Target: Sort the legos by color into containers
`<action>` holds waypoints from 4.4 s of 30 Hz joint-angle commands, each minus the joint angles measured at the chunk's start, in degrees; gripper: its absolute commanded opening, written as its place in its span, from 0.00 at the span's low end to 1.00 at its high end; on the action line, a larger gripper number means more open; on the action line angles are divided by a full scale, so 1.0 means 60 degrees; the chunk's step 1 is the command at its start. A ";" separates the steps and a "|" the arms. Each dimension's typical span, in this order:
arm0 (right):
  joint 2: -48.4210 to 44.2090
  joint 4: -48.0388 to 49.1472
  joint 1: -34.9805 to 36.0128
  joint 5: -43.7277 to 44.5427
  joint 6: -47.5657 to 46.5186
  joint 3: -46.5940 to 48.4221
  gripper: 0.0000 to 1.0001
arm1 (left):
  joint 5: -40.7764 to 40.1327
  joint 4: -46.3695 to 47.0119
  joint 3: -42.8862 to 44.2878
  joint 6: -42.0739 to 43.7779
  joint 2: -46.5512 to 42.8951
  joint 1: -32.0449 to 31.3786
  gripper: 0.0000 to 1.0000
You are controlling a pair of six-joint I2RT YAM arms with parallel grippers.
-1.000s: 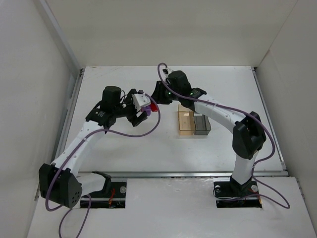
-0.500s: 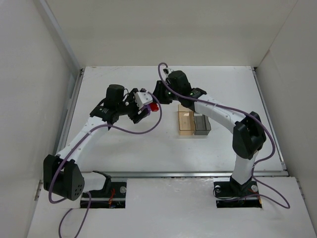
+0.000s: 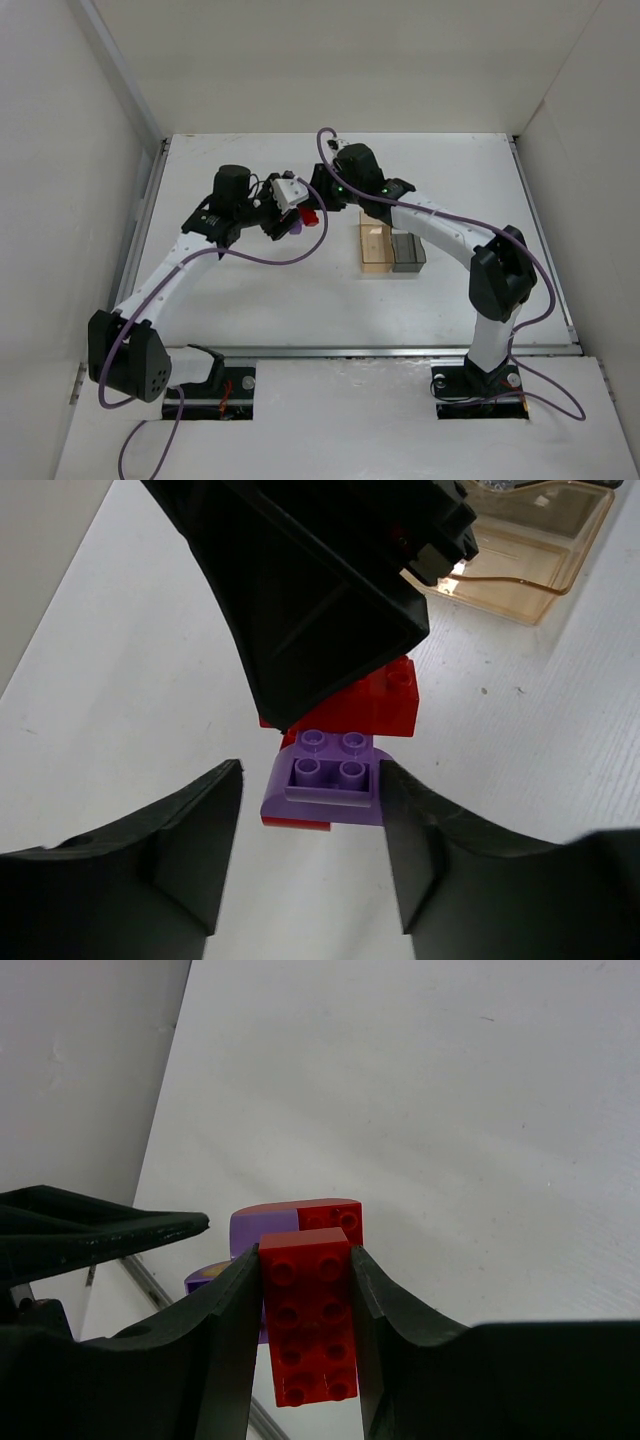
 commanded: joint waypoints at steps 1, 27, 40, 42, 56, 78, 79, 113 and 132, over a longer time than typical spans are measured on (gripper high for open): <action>-0.0425 0.0452 0.0150 0.0016 0.0111 0.0033 0.00 | 0.0327 -0.0029 0.0384 0.0098 0.0026 -0.0034 0.56; -0.2080 -0.0792 -0.1476 0.1832 -0.0825 -0.1431 0.00 | -0.1197 -0.0836 -0.0290 -0.0721 0.0421 -0.0034 0.00; -0.2065 -0.2463 -0.1285 0.4366 -0.1003 -0.2984 0.31 | -0.0143 -0.0923 0.0589 -0.2509 0.0319 -0.0034 0.00; -0.2065 -0.2361 -0.1184 0.4367 -0.1177 -0.3072 0.57 | -0.0039 -0.0923 0.0706 -0.2771 0.0319 -0.0034 0.00; -0.5479 0.2894 0.0310 0.0911 -0.4006 -0.4669 0.86 | -0.0537 0.1403 0.1394 -0.8130 -0.0441 0.0054 0.00; -0.5112 0.5272 0.0896 0.0671 -0.3742 -0.3849 0.96 | -0.0727 0.3487 0.1115 -1.0859 -0.1293 0.0141 0.00; -0.5025 0.5272 0.0984 0.0951 -0.3655 -0.3762 0.94 | -0.0728 0.3486 0.1116 -1.0859 -0.1293 0.0141 0.00; -0.3413 0.4554 0.0985 0.1511 -0.3552 -0.2077 0.04 | -0.0596 0.3310 0.0853 -1.0464 -0.1381 0.0141 0.00; -0.5316 0.3984 0.0985 0.4249 -0.3742 -0.5738 0.00 | -0.0361 0.3896 0.2361 -0.9995 0.0332 -0.0049 0.00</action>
